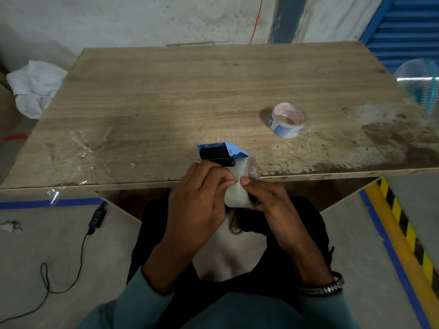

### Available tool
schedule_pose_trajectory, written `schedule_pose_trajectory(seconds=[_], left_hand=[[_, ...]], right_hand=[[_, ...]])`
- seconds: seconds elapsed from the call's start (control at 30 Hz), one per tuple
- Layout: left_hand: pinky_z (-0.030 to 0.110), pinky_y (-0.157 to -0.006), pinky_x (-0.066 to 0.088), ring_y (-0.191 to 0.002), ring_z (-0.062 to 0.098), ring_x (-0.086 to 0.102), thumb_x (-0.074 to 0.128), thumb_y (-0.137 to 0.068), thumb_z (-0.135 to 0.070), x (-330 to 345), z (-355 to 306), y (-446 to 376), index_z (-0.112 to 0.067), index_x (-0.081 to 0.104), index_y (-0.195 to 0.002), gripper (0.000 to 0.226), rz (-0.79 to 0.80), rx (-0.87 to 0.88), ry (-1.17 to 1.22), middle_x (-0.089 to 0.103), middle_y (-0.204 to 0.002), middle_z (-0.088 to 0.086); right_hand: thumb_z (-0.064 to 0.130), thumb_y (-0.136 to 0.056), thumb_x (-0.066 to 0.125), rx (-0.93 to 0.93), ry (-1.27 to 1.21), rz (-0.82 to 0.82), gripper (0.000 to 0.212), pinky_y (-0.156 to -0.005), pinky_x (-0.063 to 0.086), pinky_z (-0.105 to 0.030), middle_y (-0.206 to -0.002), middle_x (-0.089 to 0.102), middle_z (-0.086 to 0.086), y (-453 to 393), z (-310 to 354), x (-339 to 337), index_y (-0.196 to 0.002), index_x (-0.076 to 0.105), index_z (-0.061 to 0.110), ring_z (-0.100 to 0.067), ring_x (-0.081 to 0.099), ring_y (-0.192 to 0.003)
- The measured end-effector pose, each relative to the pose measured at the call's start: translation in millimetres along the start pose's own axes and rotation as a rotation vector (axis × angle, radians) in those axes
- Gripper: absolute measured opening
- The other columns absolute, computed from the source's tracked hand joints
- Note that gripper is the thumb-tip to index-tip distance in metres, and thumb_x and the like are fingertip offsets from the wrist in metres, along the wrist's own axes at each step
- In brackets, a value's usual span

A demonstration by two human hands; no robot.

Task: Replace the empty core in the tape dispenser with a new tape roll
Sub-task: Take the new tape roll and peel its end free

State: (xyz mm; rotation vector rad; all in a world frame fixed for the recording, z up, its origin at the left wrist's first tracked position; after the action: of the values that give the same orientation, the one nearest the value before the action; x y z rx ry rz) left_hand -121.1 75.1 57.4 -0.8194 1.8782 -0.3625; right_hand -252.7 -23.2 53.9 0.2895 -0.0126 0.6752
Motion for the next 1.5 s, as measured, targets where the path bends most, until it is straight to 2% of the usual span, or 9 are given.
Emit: schedule_pose_trajectory(seconds=[0.1, 0.27, 0.6, 0.83, 0.97, 1.1, 1.23, 1.4, 1.5], left_hand=[[0.033, -0.068, 0.053, -0.095, 0.02, 0.065, 0.056, -0.103, -0.019, 4, 0, 0, -0.014, 0.067, -0.1, 0.013, 0.023, -0.01, 0.016, 0.066, -0.107, 0.0], [0.037, -0.08, 0.058, -0.111, 0.015, 0.067, 0.054, -0.105, -0.017, 0, -3, 6, -0.022, 0.058, -0.108, 0.007, 0.051, -0.038, 0.192, 0.069, -0.119, -0.007], [0.017, -0.08, 0.059, -0.09, -0.002, 0.077, 0.079, -0.094, -0.006, -14, 2, 11, -0.022, 0.077, -0.1, 0.017, -0.008, -0.359, 0.401, 0.08, -0.096, -0.016], [0.019, -0.08, 0.06, -0.088, 0.007, 0.077, 0.074, -0.088, 0.01, 0, 7, 15, -0.022, 0.082, -0.102, 0.036, 0.011, -0.433, 0.502, 0.08, -0.093, -0.01], [0.026, -0.086, 0.059, -0.1, 0.015, 0.074, 0.072, -0.094, -0.024, 9, 15, -5, -0.02, 0.076, -0.099, 0.008, -0.038, -0.549, 0.603, 0.074, -0.107, -0.001], [0.054, -0.101, 0.058, -0.102, 0.025, 0.076, 0.071, -0.1, -0.041, 26, 26, -28, -0.016, 0.071, -0.097, 0.026, -0.052, -0.741, 0.749, 0.079, -0.1, 0.006], [0.048, -0.108, 0.056, -0.115, 0.014, 0.075, 0.068, -0.094, -0.061, 31, 25, -47, -0.032, 0.067, -0.126, 0.044, 0.133, -0.853, 1.016, 0.078, -0.122, -0.007], [0.037, -0.097, 0.059, -0.111, 0.016, 0.077, 0.068, -0.093, -0.044, 17, 30, -54, -0.025, 0.076, -0.12, 0.033, 0.133, -0.703, 1.006, 0.081, -0.117, -0.001], [0.028, -0.086, 0.061, -0.098, 0.014, 0.08, 0.08, -0.091, -0.018, 11, 46, -52, -0.021, 0.081, -0.106, 0.015, 0.049, -0.647, 0.88, 0.084, -0.102, -0.002]], right_hand=[[0.031, -0.103, 0.066, 0.006, -0.037, -0.05, 0.029, -0.103, 0.057, -0.059, -0.097, 0.084, -0.015, 0, 2, 1, -0.094, 0.087, 0.013, -0.034, 0.08, -0.099], [0.034, -0.106, 0.061, -0.004, -0.071, -0.087, 0.038, -0.084, 0.046, -0.085, -0.101, 0.073, -0.039, -2, 3, -7, -0.095, 0.081, 0.004, -0.075, 0.061, -0.097], [0.029, -0.104, 0.061, 0.057, -0.161, -0.094, 0.027, -0.099, 0.059, -0.064, -0.112, 0.081, -0.017, -6, -2, -13, -0.108, 0.081, 0.011, -0.036, 0.078, -0.108], [0.04, -0.096, 0.069, 0.066, -0.205, -0.129, 0.039, -0.091, 0.064, -0.054, -0.119, 0.079, -0.017, -9, -5, -14, -0.118, 0.078, 0.009, -0.035, 0.077, -0.111], [0.028, -0.105, 0.062, -0.016, -0.102, -0.071, 0.024, -0.086, 0.061, -0.047, -0.108, 0.083, -0.008, -8, 8, -9, -0.115, 0.082, 0.019, -0.022, 0.078, -0.096], [0.028, -0.105, 0.061, -0.084, -0.023, -0.019, 0.022, -0.081, 0.062, -0.04, -0.104, 0.083, -0.006, -12, 19, -6, -0.115, 0.08, 0.024, -0.016, 0.077, -0.091], [0.022, -0.103, 0.066, -0.144, 0.139, 0.067, 0.015, -0.071, 0.06, -0.023, -0.096, 0.084, -0.001, -14, 32, -9, -0.108, 0.08, 0.021, -0.007, 0.078, -0.083], [0.035, -0.1, 0.073, -0.2, 0.437, 0.201, 0.018, -0.073, 0.065, -0.052, -0.098, 0.081, -0.002, -17, 36, -26, -0.107, 0.078, 0.018, -0.036, 0.08, -0.083], [0.042, -0.098, 0.073, -0.337, 0.748, 0.183, 0.021, -0.082, 0.062, -0.046, -0.103, 0.078, 0.008, -23, 37, -34, -0.108, 0.077, 0.024, -0.016, 0.076, -0.094]])
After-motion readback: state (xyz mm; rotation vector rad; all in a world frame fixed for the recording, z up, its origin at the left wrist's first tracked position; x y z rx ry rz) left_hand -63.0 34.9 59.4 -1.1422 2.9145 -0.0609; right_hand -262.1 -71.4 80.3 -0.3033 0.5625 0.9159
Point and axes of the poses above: each hand's wrist, its own y-axis away from the middle knuckle, its own x-axis out of the palm, z = x × y, the point moved 1 cm from there along -y, towards the middle knuckle
